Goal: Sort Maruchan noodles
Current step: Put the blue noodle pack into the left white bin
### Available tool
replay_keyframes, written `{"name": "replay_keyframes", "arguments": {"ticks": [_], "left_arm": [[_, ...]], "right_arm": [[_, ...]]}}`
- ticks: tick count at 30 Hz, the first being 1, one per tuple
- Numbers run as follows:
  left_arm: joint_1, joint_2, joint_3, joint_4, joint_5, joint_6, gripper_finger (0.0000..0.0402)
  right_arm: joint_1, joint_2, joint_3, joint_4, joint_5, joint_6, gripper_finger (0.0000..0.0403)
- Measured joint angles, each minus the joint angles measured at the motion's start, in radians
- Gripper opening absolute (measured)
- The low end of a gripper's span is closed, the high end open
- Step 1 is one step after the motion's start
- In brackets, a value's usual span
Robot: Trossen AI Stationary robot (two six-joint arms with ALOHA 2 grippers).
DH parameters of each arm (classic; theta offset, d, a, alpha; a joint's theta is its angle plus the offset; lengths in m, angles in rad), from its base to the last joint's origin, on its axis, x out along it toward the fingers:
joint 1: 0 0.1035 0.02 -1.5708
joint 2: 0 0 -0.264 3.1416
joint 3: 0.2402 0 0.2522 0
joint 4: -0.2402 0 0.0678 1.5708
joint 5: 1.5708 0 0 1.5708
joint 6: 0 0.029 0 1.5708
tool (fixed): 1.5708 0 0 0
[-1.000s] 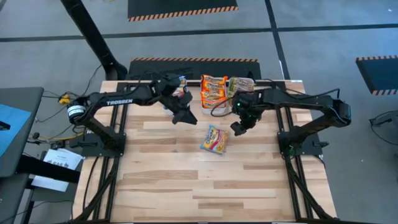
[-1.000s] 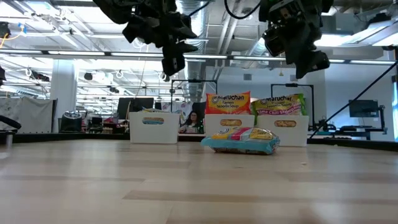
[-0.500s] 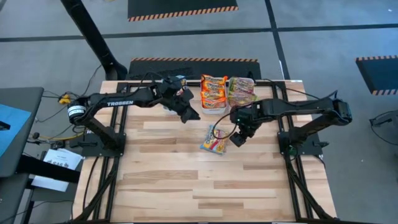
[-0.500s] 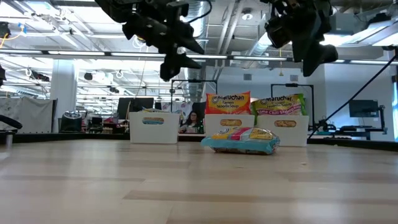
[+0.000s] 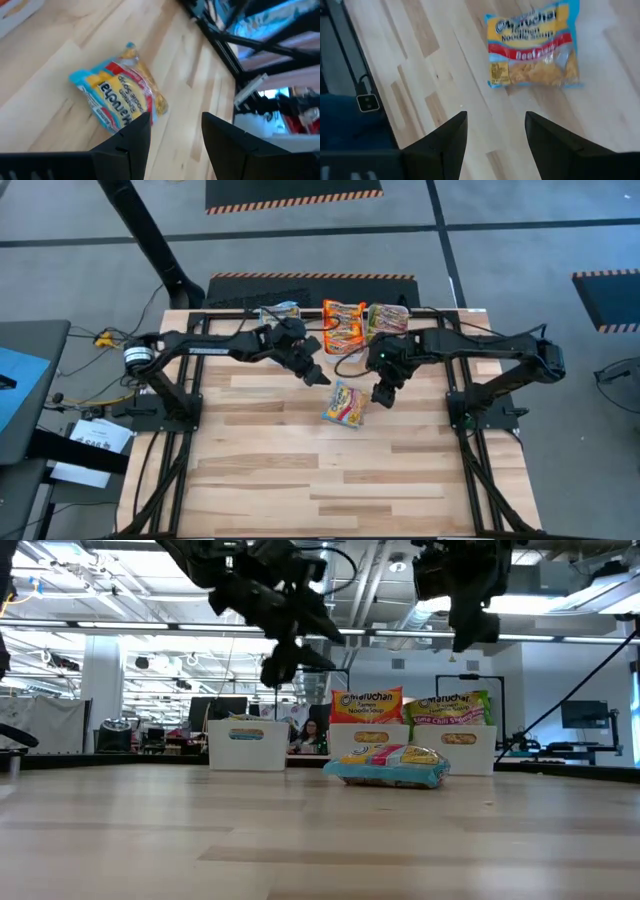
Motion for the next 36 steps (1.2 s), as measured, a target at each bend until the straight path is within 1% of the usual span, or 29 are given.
{"name": "replay_keyframes", "arguments": {"ticks": [4,7,13,19,21,27,32,36], "left_arm": [[-0.004,0.058,0.0,0.027,-0.02,-0.059,0.0161],[-0.005,0.104,0.0,0.036,-0.031,-0.108,0.0161],[-0.036,0.192,0.0,0.067,-0.034,-0.177,0.0161],[-0.088,0.273,0.0,0.199,-0.055,-0.278,0.0161],[-0.106,0.295,0.0,0.232,-0.097,-0.313,0.0161],[-0.142,0.31,0.0,0.204,-0.24,-0.352,0.0161],[-0.167,0.309,0.0,0.213,-0.263,-0.369,0.0161],[-0.196,0.309,0.0,0.194,-0.328,-0.371,0.0161]], "right_arm": [[-0.035,0.0,0.031,-0.013,-0.012,-0.109,0.0223],[-0.063,0.0,0.045,-0.057,-0.011,-0.182,0.0223],[-0.11,0.0,0.049,-0.114,-0.011,-0.275,0.0223],[-0.134,0.0,0.049,-0.132,-0.011,-0.362,0.0223],[-0.14,0.0,0.049,-0.133,-0.011,-0.377,0.0223],[-0.146,0.0,0.049,-0.131,-0.01,-0.397,0.0223],[-0.146,0.0,0.049,-0.131,-0.009,-0.41,0.0223],[-0.146,0.0,0.049,-0.131,-0.009,-0.412,0.0223]]}}
